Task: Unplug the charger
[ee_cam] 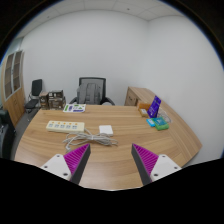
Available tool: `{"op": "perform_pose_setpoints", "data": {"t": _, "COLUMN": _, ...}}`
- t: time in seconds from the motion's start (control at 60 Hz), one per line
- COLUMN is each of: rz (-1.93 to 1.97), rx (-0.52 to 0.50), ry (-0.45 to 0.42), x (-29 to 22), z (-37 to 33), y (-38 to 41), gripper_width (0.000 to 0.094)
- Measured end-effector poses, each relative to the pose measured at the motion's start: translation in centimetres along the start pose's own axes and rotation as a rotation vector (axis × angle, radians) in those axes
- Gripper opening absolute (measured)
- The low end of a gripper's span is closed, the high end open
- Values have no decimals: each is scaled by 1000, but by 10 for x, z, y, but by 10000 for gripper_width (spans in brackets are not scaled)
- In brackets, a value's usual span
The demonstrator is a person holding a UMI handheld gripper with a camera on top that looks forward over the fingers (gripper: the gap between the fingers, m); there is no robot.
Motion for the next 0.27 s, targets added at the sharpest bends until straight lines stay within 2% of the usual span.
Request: {"op": "perform_pose_setpoints", "data": {"t": 0.267, "rz": -10, "rx": 3, "ry": -18, "x": -2, "z": -22, "y": 5, "gripper_width": 858}}
Point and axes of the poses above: the point between the fingertips, and its own axes, seen from behind it with the camera up: y to the left, x down, z forward, the way the camera looks, the point moved 5 cm from there along -z, backward, against the way the camera looks, and after that the axes turned 9 degrees about z, right-handed, at the moved point
